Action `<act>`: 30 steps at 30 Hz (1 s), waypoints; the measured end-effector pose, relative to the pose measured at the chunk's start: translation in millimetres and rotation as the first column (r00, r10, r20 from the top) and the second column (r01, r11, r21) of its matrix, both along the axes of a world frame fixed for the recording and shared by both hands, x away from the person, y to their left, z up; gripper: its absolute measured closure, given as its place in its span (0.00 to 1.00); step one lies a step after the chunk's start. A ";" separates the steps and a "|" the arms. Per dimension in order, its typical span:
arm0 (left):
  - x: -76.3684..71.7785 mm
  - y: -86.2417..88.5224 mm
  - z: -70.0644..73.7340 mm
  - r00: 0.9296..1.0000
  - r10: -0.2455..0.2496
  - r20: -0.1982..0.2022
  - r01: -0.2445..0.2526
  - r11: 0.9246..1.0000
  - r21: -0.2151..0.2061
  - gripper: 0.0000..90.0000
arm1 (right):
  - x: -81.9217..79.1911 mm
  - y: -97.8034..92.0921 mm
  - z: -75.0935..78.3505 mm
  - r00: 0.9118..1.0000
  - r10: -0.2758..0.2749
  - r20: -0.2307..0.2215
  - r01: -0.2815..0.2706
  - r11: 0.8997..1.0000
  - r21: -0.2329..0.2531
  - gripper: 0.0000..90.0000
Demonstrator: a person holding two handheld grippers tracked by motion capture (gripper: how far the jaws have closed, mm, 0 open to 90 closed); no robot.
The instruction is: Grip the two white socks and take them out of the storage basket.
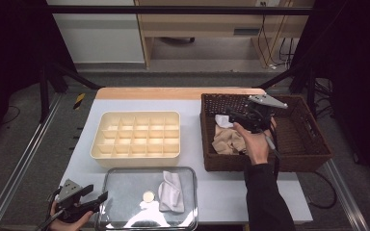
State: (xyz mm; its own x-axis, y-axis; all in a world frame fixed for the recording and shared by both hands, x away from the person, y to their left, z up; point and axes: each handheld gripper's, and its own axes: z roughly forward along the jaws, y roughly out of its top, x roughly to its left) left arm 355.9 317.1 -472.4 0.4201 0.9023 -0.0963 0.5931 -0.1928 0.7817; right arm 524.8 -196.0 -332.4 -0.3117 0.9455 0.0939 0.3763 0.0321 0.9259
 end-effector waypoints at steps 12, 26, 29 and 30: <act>0.1 0.2 -0.1 1.000 0.000 0.000 0.000 1.000 -0.002 0.38 | 28.4 -14.4 -1.4 0.997 -0.072 -0.039 0.071 0.997 -0.022 0.38; 0.0 0.3 -0.1 1.000 -0.002 0.001 0.002 1.000 -0.003 0.38 | 55.3 -13.4 -27.9 0.984 -0.133 -0.119 0.123 0.989 -0.083 0.43; 0.0 0.5 -0.1 1.000 -0.004 0.002 0.004 1.000 -0.001 0.38 | 59.3 -13.7 -36.1 0.980 -0.149 -0.135 0.137 0.986 -0.098 0.43; 0.0 0.4 -0.1 1.000 -0.003 0.002 0.003 1.000 -0.002 0.38 | 60.8 -14.5 -38.7 0.978 -0.155 -0.143 0.141 0.985 -0.103 0.43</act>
